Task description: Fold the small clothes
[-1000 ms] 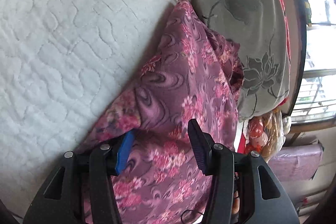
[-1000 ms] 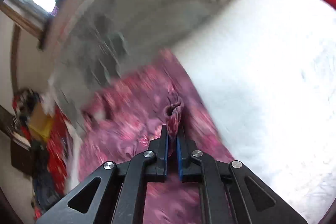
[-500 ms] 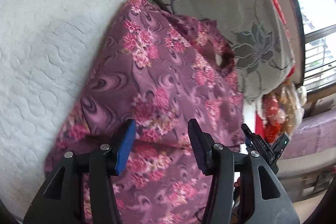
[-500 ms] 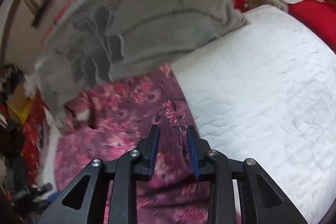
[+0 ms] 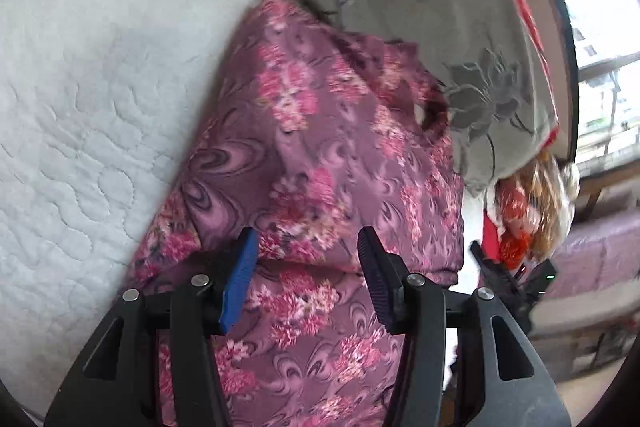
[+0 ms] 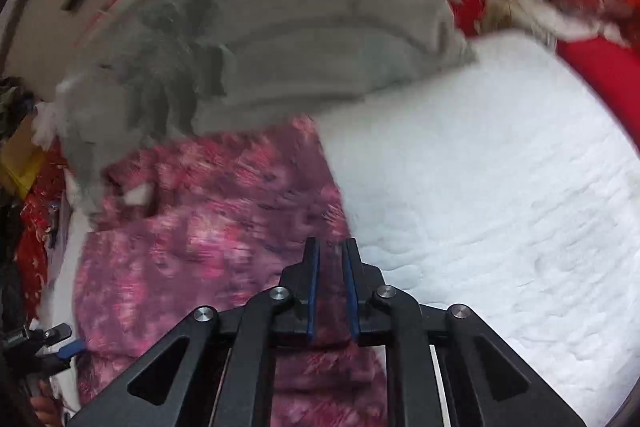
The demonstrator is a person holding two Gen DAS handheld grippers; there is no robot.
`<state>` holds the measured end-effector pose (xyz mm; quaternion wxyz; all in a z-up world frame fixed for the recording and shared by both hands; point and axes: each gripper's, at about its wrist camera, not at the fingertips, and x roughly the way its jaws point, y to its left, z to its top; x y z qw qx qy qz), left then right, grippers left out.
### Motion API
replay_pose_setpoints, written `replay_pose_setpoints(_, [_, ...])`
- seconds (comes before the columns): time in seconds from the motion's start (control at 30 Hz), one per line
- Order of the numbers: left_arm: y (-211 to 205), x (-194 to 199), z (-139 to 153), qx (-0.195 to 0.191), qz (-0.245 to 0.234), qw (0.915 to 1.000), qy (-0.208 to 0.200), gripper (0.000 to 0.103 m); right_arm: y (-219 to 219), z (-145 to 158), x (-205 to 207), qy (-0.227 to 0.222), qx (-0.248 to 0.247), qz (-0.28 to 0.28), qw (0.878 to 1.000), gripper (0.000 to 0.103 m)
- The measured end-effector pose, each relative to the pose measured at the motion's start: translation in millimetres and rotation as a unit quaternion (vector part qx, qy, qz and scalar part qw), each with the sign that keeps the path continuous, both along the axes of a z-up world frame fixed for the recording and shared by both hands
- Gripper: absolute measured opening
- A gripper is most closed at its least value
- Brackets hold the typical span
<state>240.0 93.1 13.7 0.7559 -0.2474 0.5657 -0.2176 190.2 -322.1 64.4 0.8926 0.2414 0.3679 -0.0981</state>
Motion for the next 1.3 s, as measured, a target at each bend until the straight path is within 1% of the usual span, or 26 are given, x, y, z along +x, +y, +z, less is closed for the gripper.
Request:
replay_pose_setpoints(0.03, [-3, -2, 0, 0.011, -0.004, 0.9999, -0.006, 0.057, 5, 7, -7, -0.017, 0.0, 0.022, 1.0, 0.014])
replay_pose_setpoints(0.07, [-8, -3, -3, 0.027, -0.008, 0.9996, -0.009, 0.058, 12, 10, -9, -0.02, -0.006, 0.035, 0.999, 0.017])
replay_pose_setpoints(0.1, [-13, -3, -11, 0.045, -0.011, 0.9989, -0.001, 0.058, 17, 7, -10, -0.011, -0.009, 0.055, 0.998, 0.021])
replay_pose_setpoints(0.13, [-21, -2, -21, 0.057, -0.016, 0.9981, 0.016, 0.057, 22, -1, -5, 0.013, -0.007, 0.072, 0.997, 0.026])
replay_pose_setpoints(0.17, [-24, -2, -27, 0.067, -0.018, 0.9974, 0.018, 0.057, 26, -17, 5, 0.062, -0.006, 0.087, 0.994, 0.026])
replay_pose_setpoints(0.2, [-26, -6, -24, 0.075, -0.019, 0.997, 0.006, 0.058, 28, -30, 9, 0.098, -0.005, 0.096, 0.991, 0.026])
replay_pose_setpoints(0.23, [-28, -9, -20, 0.083, -0.023, 0.9963, 0.004, 0.058, 29, -28, 4, 0.083, -0.014, 0.102, 0.991, 0.026])
replay_pose_setpoints(0.27, [-29, -11, -17, 0.088, -0.03, 0.9956, 0.009, 0.058, 30, -24, 3, 0.09, -0.014, 0.106, 0.99, 0.026])
replay_pose_setpoints(0.33, [-27, -19, -16, 0.085, -0.041, 0.9951, 0.03, 0.058, 28, -22, -1, 0.127, 0.012, 0.118, 0.985, 0.026])
replay_pose_setpoints(0.37, [-23, -26, -16, 0.084, -0.046, 0.9943, 0.045, 0.058, 28, -21, -8, 0.137, 0.014, 0.124, 0.983, 0.026])
replay_pose_setpoints(0.4, [-20, -34, -15, 0.081, -0.051, 0.9941, 0.052, 0.058, 30, -20, -17, 0.151, 0.01, 0.13, 0.98, 0.026])
replay_pose_setpoints(0.43, [-15, -42, -13, 0.08, -0.056, 0.9936, 0.057, 0.058, 34, -24, -25, 0.177, 0.003, 0.138, 0.975, 0.029])
replay_pose_setpoints(0.47, [-12, -52, -13, 0.082, -0.061, 0.9927, 0.064, 0.058, 37, -28, -36, 0.196, -0.004, 0.144, 0.97, 0.03])
replay_pose_setpoints(0.5, [-6, -62, -14, 0.084, -0.068, 0.9914, 0.074, 0.058, 40, -29, -50, 0.201, -0.009, 0.15, 0.968, 0.03])
replay_pose_setpoints(0.63, [18, -100, -18, 0.076, -0.083, 0.9876, 0.109, 0.058, 43, -30, -113, 0.199, 0.001, 0.154, 0.968, 0.038])
replay_pose_setpoints(0.7, [33, -121, -19, 0.075, -0.086, 0.9859, 0.122, 0.058, 42, -32, -145, 0.197, 0.006, 0.148, 0.969, 0.038])
replay_pose_setpoints(0.8, [61, -152, -18, 0.081, -0.082, 0.9851, 0.128, 0.058, 36, -34, -195, 0.18, 0.022, 0.133, 0.974, 0.038])
replay_pose_setpoints(0.83, [65, -160, -19, 0.081, -0.079, 0.9849, 0.131, 0.058, 32, -34, -211, 0.171, 0.03, 0.128, 0.976, 0.038])
replay_pose_setpoints(0.87, [71, -166, -20, 0.08, -0.078, 0.9846, 0.134, 0.058, 29, -32, -216, 0.166, 0.033, 0.123, 0.978, 0.04])
replay_pose_setpoints(0.9, [79, -174, -21, 0.075, -0.077, 0.9844, 0.139, 0.058, 25, -34, -232, 0.164, 0.031, 0.115, 0.979, 0.042])
replay_pose_setpoints(0.93, [85, -180, -22, 0.067, -0.075, 0.9844, 0.144, 0.058, 24, -37, -240, 0.165, 0.029, 0.109, 0.98, 0.049])
replay_pose_setpoints(1.0, [97, -194, -24, 0.068, -0.068, 0.9833, 0.155, 0.058, 17, -46, -260, 0.166, 0.039, 0.098, 0.98, 0.049])
replay_pose_setpoints(1.07, [102, -206, -26, 0.066, -0.065, 0.9822, 0.163, 0.058, 13, -58, -278, 0.174, 0.062, 0.093, 0.979, 0.049])
replay_pose_setpoints(1.13, [106, -215, -28, 0.053, -0.064, 0.9815, 0.172, 0.058, 14, -74, -287, 0.175, 0.089, 0.097, 0.976, 0.049])
replay_pose_setpoints(1.27, [104, -231, -32, 0.038, -0.071, 0.9794, 0.185, 0.059, 14, -95, -300, 0.15, 0.167, 0.108, 0.969, 0.051])
replay_pose_setpoints(1.3, [103, -234, -31, 0.044, -0.072, 0.9795, 0.183, 0.063, 15, -100, -300, 0.144, 0.183, 0.111, 0.966, 0.051])
